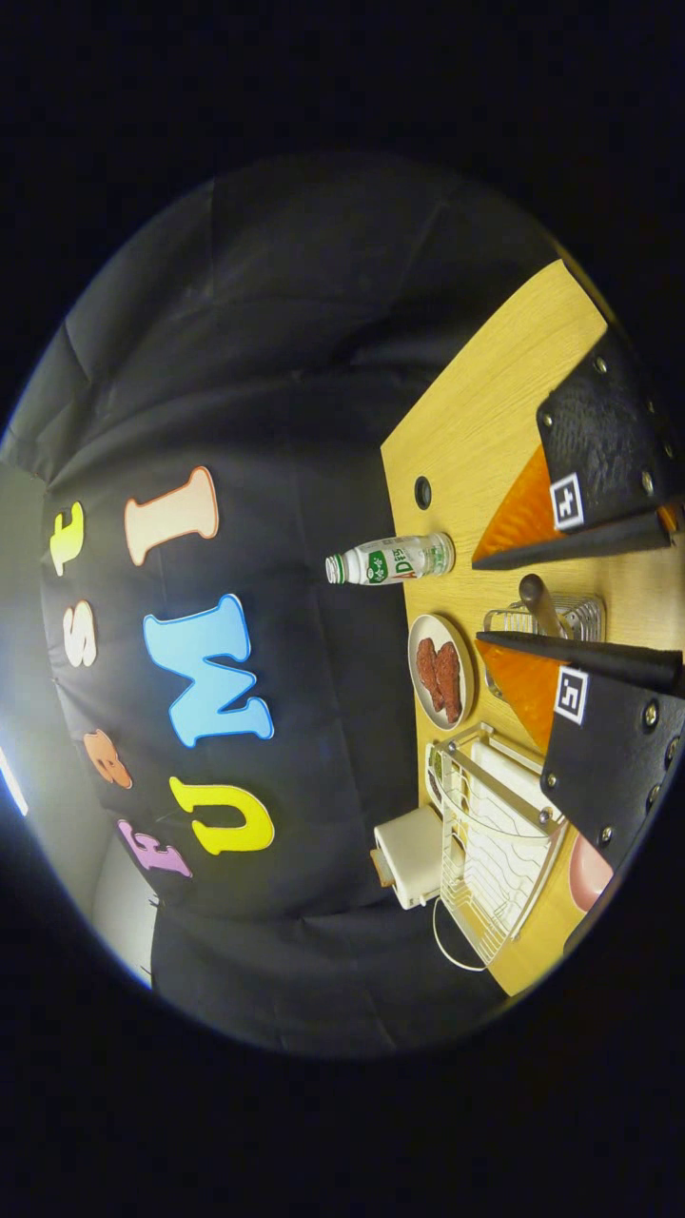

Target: Take the plate from the dish rack, then take the spoon from the basket and place it into the plate.

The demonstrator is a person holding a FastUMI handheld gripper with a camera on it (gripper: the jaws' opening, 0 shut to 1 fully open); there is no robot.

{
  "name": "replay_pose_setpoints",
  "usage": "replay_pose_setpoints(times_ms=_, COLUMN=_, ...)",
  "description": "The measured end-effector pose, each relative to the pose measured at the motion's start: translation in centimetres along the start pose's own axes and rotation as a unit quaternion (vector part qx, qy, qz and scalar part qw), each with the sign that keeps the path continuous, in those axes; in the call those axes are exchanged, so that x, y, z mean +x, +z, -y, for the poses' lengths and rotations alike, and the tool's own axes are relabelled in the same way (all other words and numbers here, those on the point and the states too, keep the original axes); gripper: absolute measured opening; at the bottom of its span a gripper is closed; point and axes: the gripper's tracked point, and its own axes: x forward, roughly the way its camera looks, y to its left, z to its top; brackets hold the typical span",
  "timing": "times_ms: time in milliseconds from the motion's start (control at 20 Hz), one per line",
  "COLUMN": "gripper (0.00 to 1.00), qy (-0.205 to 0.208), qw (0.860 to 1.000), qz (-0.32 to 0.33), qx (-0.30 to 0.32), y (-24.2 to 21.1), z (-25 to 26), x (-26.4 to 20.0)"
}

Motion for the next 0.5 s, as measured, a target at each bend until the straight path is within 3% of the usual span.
replay_pose_setpoints(times_ms=100, gripper=0.33, qy=0.002, qw=1.0, qz=-0.006, qx=-0.002, y=-0.3, z=0.3, x=0.6)
replay_pose_setpoints(times_ms=150, gripper=0.23, qy=0.01, qw=1.0, qz=-0.002, qx=-0.004, y=-0.1, z=-0.3, x=0.6)
replay_pose_setpoints(times_ms=250, gripper=0.23, qy=0.021, qw=1.0, qz=-0.004, qx=-0.006, y=0.0, z=-0.8, x=0.4)
replay_pose_setpoints(times_ms=300, gripper=0.14, qy=0.033, qw=0.999, qz=-0.014, qx=-0.004, y=-0.2, z=-1.6, x=0.3)
replay_pose_setpoints(times_ms=350, gripper=0.14, qy=0.039, qw=0.999, qz=-0.02, qx=-0.009, y=-0.2, z=-1.9, x=0.2)
replay_pose_setpoints(times_ms=500, gripper=0.05, qy=0.016, qw=0.999, qz=-0.023, qx=-0.03, y=0.9, z=-1.7, x=0.0)
